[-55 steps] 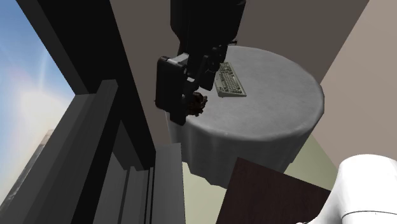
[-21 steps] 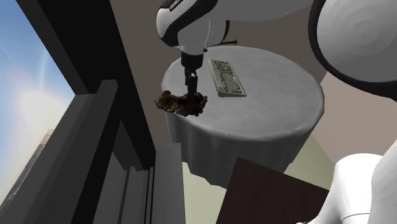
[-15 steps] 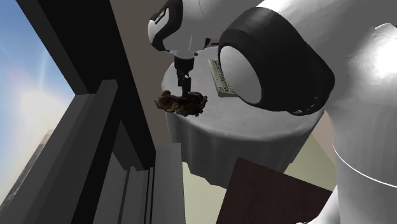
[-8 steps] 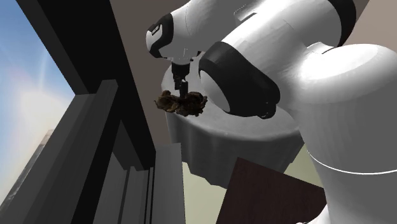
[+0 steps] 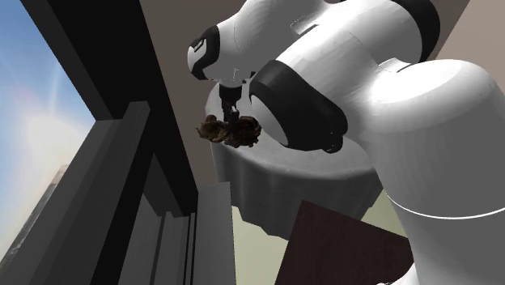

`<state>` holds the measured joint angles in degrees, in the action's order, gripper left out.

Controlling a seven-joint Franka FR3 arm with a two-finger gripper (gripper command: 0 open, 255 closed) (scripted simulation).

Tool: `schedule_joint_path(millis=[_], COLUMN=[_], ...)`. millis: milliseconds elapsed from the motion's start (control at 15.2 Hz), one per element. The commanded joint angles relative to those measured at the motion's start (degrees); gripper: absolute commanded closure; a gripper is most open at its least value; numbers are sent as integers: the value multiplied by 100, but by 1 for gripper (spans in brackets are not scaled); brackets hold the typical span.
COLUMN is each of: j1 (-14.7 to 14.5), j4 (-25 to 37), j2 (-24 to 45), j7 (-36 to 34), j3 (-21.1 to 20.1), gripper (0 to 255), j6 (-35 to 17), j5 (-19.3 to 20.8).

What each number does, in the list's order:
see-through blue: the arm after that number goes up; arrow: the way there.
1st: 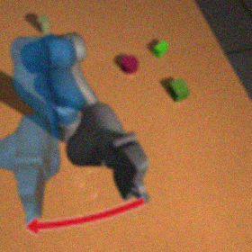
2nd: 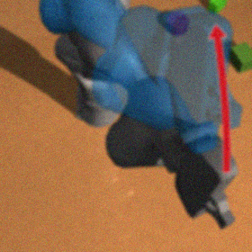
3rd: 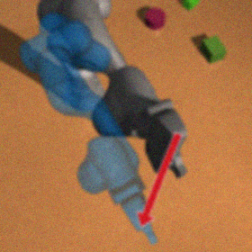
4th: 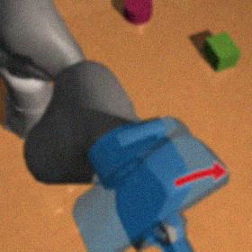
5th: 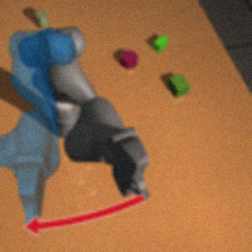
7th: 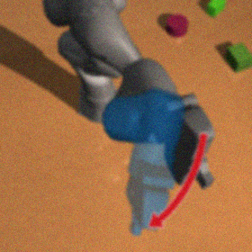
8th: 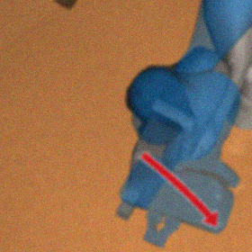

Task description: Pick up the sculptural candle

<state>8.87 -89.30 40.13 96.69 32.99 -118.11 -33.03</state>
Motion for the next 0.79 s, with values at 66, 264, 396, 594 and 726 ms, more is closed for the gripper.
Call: schedule_joint_path(millis=[66,264,396,594,726], j1=[-2,10,-21,-52,-69], j4=[9,34,-42,-5,29], j2=[47,72,21,-101,-178], j7=[-5,-1,4,-55,-95], j3=[-23,-31,-16,43,78], gripper=[255,255,255,255,255], j6=[-26,-25,-48,97,197], j5=[-13,-20,-12,65,116])
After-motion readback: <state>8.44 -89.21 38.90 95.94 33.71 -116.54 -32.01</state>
